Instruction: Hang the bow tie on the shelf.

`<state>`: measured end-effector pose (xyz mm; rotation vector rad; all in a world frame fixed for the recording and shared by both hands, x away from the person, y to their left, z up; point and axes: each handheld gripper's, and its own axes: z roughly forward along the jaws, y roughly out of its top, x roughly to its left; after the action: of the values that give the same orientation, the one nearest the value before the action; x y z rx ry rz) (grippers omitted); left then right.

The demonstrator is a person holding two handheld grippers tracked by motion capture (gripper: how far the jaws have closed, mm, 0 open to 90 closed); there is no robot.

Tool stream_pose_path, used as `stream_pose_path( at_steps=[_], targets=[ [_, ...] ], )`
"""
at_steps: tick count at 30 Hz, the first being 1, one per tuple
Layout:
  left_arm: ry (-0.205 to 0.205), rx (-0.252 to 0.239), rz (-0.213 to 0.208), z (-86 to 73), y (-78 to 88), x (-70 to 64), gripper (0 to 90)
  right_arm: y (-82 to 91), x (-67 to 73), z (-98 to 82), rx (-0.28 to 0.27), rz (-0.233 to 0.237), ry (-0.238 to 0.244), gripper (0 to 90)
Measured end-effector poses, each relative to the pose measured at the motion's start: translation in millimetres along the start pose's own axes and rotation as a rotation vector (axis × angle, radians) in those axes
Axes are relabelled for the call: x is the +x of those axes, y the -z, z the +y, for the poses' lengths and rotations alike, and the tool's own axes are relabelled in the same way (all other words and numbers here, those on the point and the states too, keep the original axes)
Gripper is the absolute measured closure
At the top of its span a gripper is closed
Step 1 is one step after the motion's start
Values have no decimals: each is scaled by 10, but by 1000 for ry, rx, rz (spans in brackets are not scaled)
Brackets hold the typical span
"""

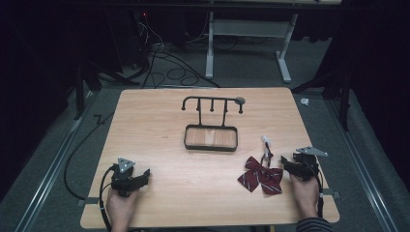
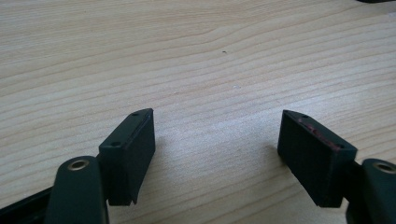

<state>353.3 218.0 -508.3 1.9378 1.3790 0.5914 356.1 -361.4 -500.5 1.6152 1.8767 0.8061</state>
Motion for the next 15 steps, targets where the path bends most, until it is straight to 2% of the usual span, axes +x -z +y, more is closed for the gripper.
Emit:
stream_pose_path(
  at_steps=[8,15],
  targets=[
    [-1,1,0,1,-1,1,280,18,24,-8,-11,10,2,516],
    [-2,2,-1,1,0,2,275,99,57,6,-63,39,1,558]
  ],
)
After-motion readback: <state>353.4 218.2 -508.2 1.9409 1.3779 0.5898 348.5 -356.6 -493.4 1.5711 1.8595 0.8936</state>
